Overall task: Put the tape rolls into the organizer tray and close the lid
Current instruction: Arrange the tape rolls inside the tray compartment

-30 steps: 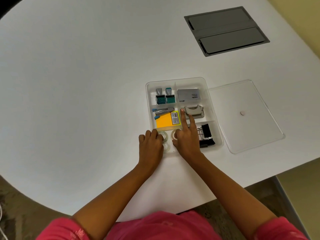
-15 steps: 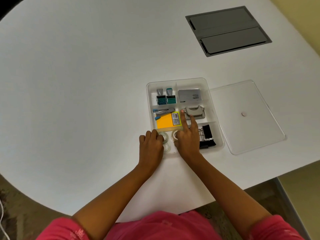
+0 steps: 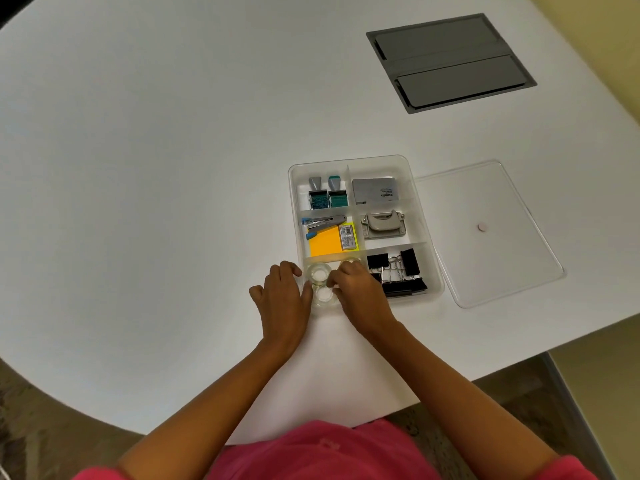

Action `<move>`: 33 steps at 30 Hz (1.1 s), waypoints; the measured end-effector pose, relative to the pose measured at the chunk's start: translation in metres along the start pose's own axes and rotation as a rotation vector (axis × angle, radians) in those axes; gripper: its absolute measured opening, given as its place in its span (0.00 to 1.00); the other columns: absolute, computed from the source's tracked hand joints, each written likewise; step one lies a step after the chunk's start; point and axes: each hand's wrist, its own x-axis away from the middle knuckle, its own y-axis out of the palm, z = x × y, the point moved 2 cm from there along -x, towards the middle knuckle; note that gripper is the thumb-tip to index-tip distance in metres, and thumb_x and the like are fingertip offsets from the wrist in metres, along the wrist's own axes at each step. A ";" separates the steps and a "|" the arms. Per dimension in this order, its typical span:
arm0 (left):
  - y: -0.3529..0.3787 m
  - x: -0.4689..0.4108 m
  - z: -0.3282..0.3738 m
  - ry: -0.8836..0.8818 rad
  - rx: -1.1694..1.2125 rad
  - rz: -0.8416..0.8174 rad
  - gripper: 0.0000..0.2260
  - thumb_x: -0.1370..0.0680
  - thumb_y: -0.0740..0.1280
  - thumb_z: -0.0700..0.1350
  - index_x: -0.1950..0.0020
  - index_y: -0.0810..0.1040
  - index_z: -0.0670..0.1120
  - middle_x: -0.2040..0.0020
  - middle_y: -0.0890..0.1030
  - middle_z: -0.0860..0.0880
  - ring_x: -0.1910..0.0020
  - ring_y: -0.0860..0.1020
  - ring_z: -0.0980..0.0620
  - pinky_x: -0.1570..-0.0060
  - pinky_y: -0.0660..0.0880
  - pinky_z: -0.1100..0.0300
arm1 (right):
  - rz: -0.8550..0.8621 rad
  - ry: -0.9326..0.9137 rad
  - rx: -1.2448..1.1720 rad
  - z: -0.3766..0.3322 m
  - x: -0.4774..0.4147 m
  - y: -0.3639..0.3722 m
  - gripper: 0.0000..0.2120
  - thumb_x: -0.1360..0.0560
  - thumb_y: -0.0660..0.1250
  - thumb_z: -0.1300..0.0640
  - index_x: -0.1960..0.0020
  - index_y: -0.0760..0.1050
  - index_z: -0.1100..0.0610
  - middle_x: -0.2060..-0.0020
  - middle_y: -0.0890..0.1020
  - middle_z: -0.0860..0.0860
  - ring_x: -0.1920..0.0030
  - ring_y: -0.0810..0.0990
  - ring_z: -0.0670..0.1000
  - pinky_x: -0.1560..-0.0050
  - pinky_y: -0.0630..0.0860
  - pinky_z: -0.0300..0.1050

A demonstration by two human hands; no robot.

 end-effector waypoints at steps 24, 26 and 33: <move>-0.001 -0.011 -0.015 -0.213 0.181 -0.129 0.08 0.26 0.69 0.54 0.61 0.74 0.53 0.70 0.71 0.60 0.65 0.70 0.58 0.51 0.53 0.55 | -0.192 -0.113 0.083 0.003 -0.017 0.002 0.16 0.30 0.70 0.69 0.44 0.80 0.58 0.45 0.77 0.56 0.43 0.76 0.56 0.58 0.67 0.41; -0.001 -0.012 -0.016 -0.213 0.187 -0.128 0.08 0.27 0.69 0.54 0.61 0.74 0.52 0.70 0.71 0.59 0.66 0.69 0.60 0.53 0.52 0.55 | -0.134 -0.020 0.005 0.003 -0.017 0.002 0.15 0.30 0.70 0.70 0.45 0.81 0.57 0.45 0.77 0.56 0.44 0.76 0.55 0.57 0.70 0.41; -0.001 -0.018 -0.018 -0.248 0.174 -0.161 0.09 0.29 0.70 0.55 0.64 0.74 0.54 0.70 0.72 0.58 0.66 0.70 0.60 0.53 0.54 0.54 | -0.044 0.391 -0.053 -0.007 -0.016 0.008 0.12 0.23 0.66 0.61 0.41 0.75 0.61 0.44 0.80 0.59 0.44 0.79 0.57 0.47 0.77 0.47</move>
